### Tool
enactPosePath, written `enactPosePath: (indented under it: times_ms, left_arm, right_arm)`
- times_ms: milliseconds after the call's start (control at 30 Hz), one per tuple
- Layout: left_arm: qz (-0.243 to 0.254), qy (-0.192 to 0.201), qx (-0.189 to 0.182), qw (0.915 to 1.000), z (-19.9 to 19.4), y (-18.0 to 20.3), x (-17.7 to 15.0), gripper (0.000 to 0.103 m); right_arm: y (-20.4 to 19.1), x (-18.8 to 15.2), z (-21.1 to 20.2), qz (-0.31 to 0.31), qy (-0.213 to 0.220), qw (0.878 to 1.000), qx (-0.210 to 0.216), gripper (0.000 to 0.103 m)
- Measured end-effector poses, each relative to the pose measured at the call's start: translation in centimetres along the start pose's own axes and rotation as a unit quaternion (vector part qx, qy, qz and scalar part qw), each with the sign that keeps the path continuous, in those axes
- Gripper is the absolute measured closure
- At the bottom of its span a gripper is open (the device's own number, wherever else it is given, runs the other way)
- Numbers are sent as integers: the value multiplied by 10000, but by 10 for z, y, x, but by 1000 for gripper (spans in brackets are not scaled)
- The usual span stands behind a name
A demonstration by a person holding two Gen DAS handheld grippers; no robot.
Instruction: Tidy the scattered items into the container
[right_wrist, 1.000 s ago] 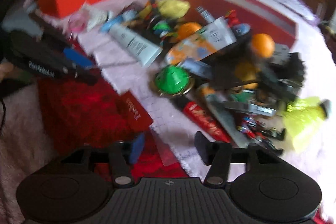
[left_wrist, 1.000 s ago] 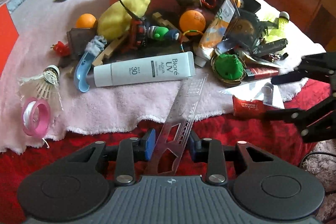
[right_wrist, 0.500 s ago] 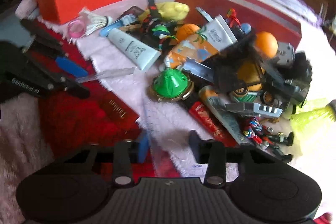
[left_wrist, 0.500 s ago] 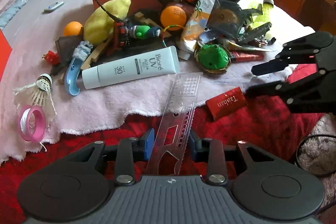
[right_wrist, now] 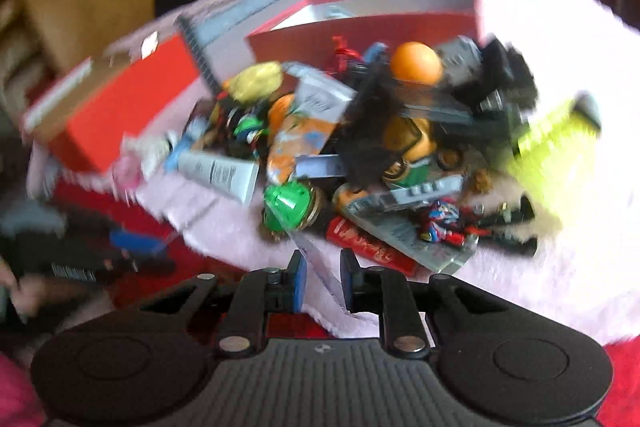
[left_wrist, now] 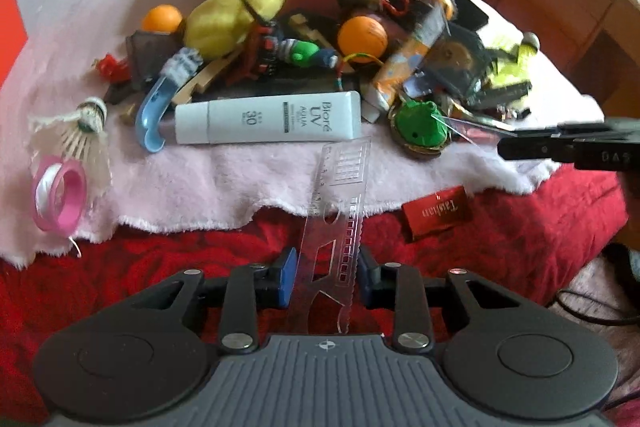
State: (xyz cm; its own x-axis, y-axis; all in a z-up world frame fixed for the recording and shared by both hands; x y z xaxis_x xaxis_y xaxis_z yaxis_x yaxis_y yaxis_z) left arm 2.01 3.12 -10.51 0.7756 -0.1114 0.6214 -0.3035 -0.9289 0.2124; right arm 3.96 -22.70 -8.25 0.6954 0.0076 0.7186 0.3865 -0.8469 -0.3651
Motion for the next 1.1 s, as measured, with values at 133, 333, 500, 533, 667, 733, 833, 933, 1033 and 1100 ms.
enactPosePath:
  times_ms: [133, 333, 500, 533, 667, 733, 833, 933, 1033, 1100]
  left_arm:
    - [-247, 60, -70, 9997, -4, -4, 2, 72]
    - [-200, 246, -59, 9995, -15, 3, 11, 72]
    - [-181, 387, -109, 9990, -20, 8, 23, 72]
    - [-190, 415, -138, 9989, -21, 9, 26, 72]
    - [-208, 513, -217, 9982, -22, 13, 35, 72]
    - [-194, 574, -236, 9979, -23, 16, 39, 72]
    - [-147, 666, -257, 9973, -25, 21, 48, 72]
    - [-77, 761, -260, 9967, -27, 25, 57, 72]
    - [-11, 837, -312, 9960, -27, 30, 69, 72]
    - [78, 914, -331, 9952, -26, 34, 81, 72]
  right_arm:
    - [8, -3, 11, 7, -103, 9994, -339, 84]
    - [-3, -13, 22, -721, -150, 9943, -766, 89]
    - [-8, -6, 11, -633, 80, 9953, -729, 101]
    - [-9, -4, 8, -559, 134, 9960, -688, 101]
    - [-12, 2, -1, -200, 277, 9981, -504, 101]
    - [-13, 4, -4, 41, 356, 9987, -351, 101]
    - [-18, 9, -8, 289, 459, 9984, -176, 101]
    - [-25, 14, -8, 343, 525, 9980, -79, 101]
    - [-30, 22, -6, 377, 566, 9977, 24, 101]
    - [-34, 28, -4, 401, 594, 9974, 97, 101]
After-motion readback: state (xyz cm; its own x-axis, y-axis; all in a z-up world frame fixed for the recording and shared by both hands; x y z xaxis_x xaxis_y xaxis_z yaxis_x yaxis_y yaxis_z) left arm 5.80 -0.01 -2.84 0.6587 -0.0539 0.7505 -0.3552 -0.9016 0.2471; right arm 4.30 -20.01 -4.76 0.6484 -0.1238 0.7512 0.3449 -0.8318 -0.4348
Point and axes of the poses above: each gripper's, at about its wrist camera, not at the fingertips, and z roughly the way its jaws point, y to its right, x to its top, the point moved 6 cm from there along z, roughly the way its jaws point, and after that the axes turned 9 degrees about y, right-handed, at the moved point
